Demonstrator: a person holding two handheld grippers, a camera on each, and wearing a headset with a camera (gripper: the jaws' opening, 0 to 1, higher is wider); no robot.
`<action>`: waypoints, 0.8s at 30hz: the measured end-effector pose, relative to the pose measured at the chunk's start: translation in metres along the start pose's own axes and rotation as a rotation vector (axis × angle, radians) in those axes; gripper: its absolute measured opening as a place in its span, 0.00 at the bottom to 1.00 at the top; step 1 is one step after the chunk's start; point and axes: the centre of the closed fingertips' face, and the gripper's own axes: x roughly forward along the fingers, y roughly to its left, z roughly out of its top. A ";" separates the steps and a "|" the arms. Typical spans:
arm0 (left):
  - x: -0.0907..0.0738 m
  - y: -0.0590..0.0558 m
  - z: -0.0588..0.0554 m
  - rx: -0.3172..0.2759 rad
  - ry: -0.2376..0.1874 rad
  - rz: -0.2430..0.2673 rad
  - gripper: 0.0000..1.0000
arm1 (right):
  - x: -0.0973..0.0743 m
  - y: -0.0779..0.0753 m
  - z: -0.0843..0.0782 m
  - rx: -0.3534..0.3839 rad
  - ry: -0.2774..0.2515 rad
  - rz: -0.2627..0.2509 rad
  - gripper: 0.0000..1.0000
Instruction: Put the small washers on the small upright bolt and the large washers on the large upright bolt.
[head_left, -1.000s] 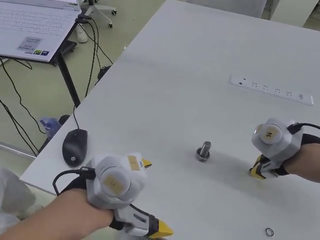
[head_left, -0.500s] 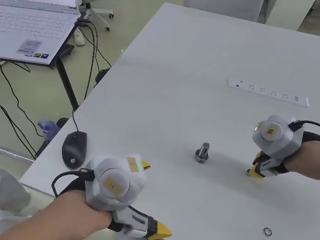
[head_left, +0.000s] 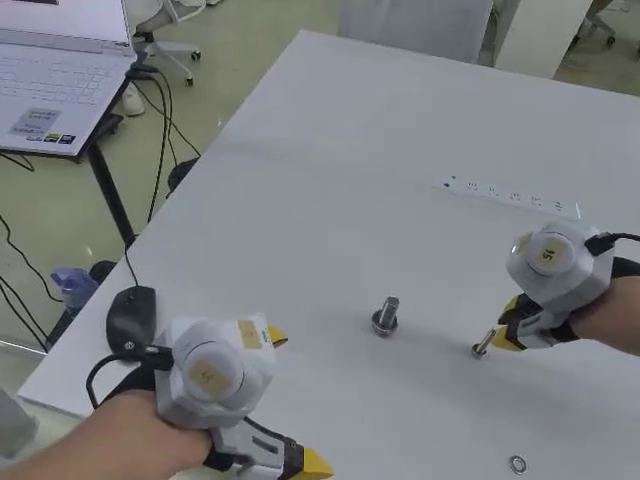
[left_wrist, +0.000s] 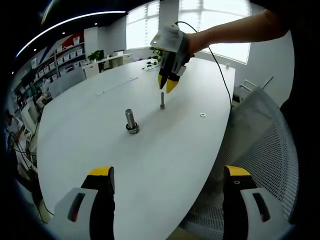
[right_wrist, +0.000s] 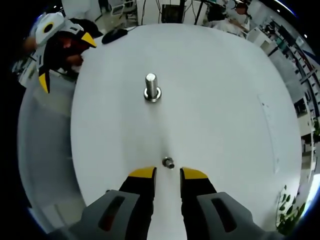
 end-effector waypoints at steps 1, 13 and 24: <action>-0.001 0.000 0.001 0.004 0.000 0.000 0.90 | -0.002 0.001 -0.001 -0.002 -0.002 -0.002 0.20; -0.007 -0.007 0.011 0.018 -0.004 0.001 0.90 | -0.015 0.032 -0.024 -0.020 -0.045 0.009 0.22; -0.006 -0.016 0.016 0.019 -0.013 0.000 0.90 | -0.014 0.064 -0.051 -0.013 -0.043 0.035 0.23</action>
